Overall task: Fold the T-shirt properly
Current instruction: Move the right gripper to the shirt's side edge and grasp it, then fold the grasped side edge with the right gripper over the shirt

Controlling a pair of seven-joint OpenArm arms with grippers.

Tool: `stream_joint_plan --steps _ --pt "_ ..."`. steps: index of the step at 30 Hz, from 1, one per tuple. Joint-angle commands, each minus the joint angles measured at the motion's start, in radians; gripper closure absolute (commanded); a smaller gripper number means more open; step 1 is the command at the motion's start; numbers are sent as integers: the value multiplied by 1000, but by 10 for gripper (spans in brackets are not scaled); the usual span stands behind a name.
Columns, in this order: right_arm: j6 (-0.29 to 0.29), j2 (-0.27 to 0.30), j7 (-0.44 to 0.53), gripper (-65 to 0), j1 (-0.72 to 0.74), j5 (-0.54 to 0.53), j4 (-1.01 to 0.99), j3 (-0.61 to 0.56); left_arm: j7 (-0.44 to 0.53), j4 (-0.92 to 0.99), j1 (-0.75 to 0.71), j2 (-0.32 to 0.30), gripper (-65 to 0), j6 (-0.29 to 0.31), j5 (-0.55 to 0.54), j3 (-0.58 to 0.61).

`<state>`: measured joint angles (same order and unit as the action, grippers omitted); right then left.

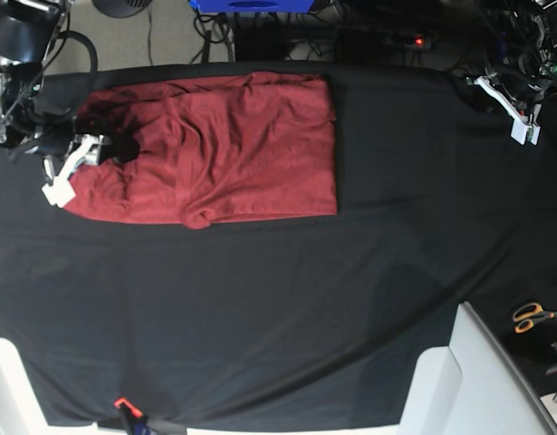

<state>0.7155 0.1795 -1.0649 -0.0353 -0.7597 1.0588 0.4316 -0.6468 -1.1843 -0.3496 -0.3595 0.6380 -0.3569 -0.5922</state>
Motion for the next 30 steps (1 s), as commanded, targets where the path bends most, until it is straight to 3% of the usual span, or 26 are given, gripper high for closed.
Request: stream_joint_plan --steps 1,3,6,8,14,19,22,27,30 --pt "-17 7 -18 -360 4 42 1 -4 -41 5 -10 3 0 6 25 5" --pt "-17 7 -18 -275 8 42 1 -4 -41 5 -10 3 0 6 25 5" --pt "-17 7 -18 -71 21 42 2 -4 -41 5 -10 3 0 6 25 5" --pt "-17 7 -19 0 30 42 5 -4 -41 2 -10 4 0 6 25 5" --pt "-17 -24 -119 -6 36 38 133 -4 -41 4 -10 6 0 6 25 5" --pt "-17 -105 -245 -6 -4 36 340 -6 -41 -1 -12 6 0 6 25 5" --pt "-70 -156 -289 -6 -27 36 435 -7 -41 -1 -10 6 0 6 25 5" --pt "-89 -166 -306 -6 -42 35 512 -149 -41 -1 -7 6 0 6 25 5" --pt "-138 -180 -305 -6 -44 35 544 -233 -41 -1 -6 6 0 6 25 5"
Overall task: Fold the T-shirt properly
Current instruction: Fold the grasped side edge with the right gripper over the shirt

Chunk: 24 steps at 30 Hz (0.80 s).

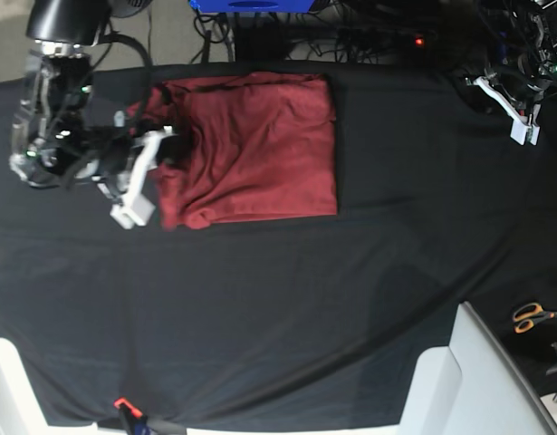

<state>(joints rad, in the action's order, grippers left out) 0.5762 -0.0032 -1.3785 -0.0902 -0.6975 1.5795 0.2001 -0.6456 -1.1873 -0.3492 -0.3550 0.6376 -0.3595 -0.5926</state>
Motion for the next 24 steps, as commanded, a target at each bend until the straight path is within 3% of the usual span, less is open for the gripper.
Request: stream_joint_plan --steps 1,7,13,24 --pt "-18 -4 9 -6 11 -27 31 -23 -43 2 -6 1 0 6 27 6" --pt "-135 -56 44 -6 20 -21 49 -164 -43 2 -4 1 0 6 27 6" --pt "-253 -50 129 -6 22 -21 45 -244 -43 5 -4 1 0 6 27 6" --pt "-267 -22 130 -6 42 -18 43 -388 -43 1 -1 0 0 6 29 6"
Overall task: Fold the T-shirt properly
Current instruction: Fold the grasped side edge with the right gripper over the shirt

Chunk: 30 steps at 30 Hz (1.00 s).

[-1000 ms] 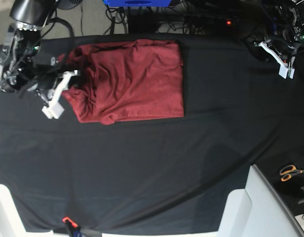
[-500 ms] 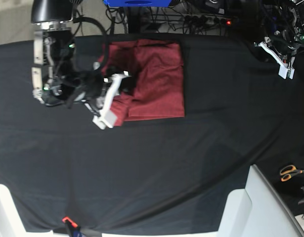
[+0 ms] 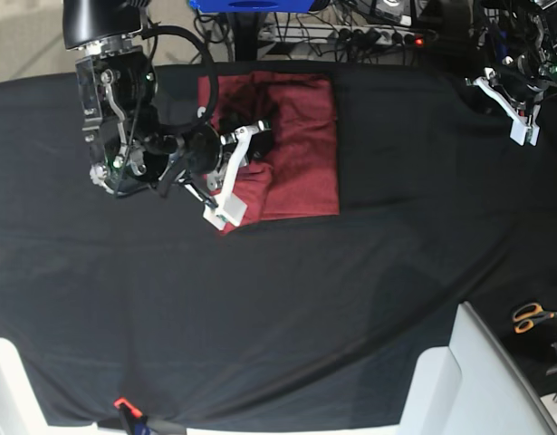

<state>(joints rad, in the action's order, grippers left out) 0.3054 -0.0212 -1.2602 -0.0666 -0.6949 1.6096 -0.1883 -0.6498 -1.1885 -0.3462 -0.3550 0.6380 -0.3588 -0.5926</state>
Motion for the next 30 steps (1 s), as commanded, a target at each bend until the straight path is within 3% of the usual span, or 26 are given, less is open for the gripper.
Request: stream_joint_plan --steps 1,11,13,16,27,30 --pt "4 -4 12 -6 20 -21 13 -12 -38 2 -4 0 0 6 28 6" --pt "-2 -9 12 -6 90 -22 -90 -44 -38 0 -17 -32 0 18 28 6" --pt "-41 -10 12 -6 93 -22 -111 -18 -38 -1 -34 -51 0 60 28 -2" --pt "-82 -12 14 -6 93 -32 -121 3 -37 -35 -54 -60 0 60 28 -3" --pt "-79 -12 3 -6 95 -32 -122 -6 -37 -64 -61 -54 0 60 28 -2" --pt "-79 -12 10 -6 112 -32 -124 -61 -37 -63 -61 -54 0 60 28 -2"
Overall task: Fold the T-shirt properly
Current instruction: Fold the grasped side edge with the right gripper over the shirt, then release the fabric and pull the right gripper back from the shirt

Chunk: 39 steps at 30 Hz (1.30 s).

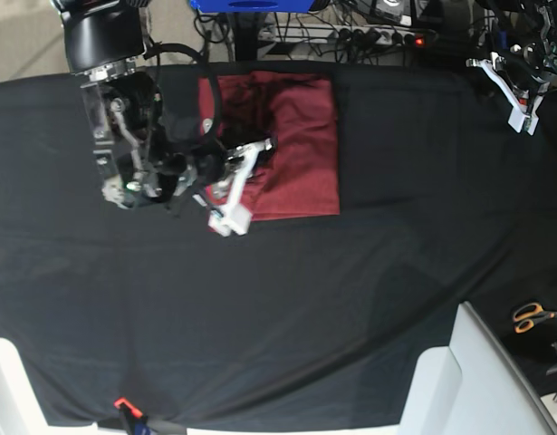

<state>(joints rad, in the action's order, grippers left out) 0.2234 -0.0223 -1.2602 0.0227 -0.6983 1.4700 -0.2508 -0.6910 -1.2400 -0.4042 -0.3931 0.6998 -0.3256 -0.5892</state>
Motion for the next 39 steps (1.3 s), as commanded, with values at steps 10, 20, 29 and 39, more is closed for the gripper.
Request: stream_joint_plan --steps 10,20,29,39 --pt "3 -12 12 -8 73 -28 -85 -41 4 -10 -3 -14 0 -2 -5 -2" --pt "3 -17 3 -413 79 -28 -93 -45 4 -10 -3 -16 0 -2 -5 -1" --pt "3 -54 -66 -411 112 -27 -139 -68 4 -10 -2 -19 0 -2 -5 1" --pt "3 -60 -71 -411 188 -28 -145 -305 4 -10 -2 -20 0 -2 -5 -1"
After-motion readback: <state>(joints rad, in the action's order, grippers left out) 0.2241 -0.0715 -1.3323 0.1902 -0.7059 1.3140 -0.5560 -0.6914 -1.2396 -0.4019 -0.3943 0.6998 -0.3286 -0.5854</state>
